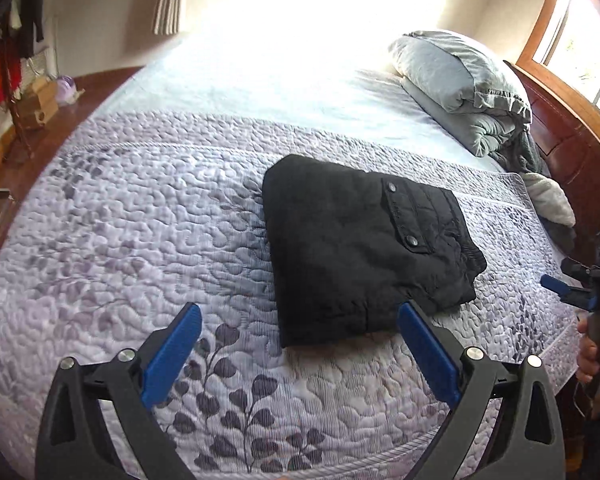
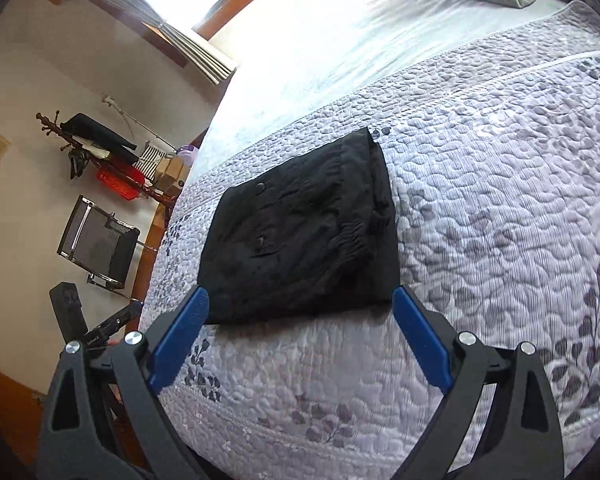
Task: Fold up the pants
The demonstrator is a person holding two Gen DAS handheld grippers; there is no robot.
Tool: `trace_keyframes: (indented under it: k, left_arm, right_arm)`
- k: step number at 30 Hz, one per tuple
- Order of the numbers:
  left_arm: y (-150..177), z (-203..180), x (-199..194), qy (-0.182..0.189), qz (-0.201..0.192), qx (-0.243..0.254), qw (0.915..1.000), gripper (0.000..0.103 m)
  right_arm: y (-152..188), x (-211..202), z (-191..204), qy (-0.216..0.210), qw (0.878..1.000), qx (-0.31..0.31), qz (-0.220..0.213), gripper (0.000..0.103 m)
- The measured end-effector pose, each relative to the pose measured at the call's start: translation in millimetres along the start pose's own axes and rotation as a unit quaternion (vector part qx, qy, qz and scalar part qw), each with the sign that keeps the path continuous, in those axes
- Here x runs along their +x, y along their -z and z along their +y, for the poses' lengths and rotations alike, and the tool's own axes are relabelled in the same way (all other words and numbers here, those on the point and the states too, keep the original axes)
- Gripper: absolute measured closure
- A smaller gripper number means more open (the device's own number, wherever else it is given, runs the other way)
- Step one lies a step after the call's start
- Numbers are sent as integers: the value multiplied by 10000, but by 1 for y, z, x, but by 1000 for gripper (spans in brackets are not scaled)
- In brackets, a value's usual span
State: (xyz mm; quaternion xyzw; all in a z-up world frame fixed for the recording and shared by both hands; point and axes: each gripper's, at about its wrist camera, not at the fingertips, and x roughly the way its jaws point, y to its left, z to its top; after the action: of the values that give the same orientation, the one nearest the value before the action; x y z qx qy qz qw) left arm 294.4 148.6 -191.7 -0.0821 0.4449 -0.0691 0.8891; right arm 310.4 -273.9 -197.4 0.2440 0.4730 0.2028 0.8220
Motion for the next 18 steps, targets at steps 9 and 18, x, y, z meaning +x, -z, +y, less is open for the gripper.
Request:
trace_keyframes:
  k: [9,18]
  left_arm:
    - [49,-46,-151,-630,-1481,213,9867,4]
    - [88,-65,-260,-829,-1820,-120,9797,4]
  right_arm:
    - [72,-92,95,233,9966,-589,-525,3]
    - [136,-165,172,913,9786,-1476,-1106,3]
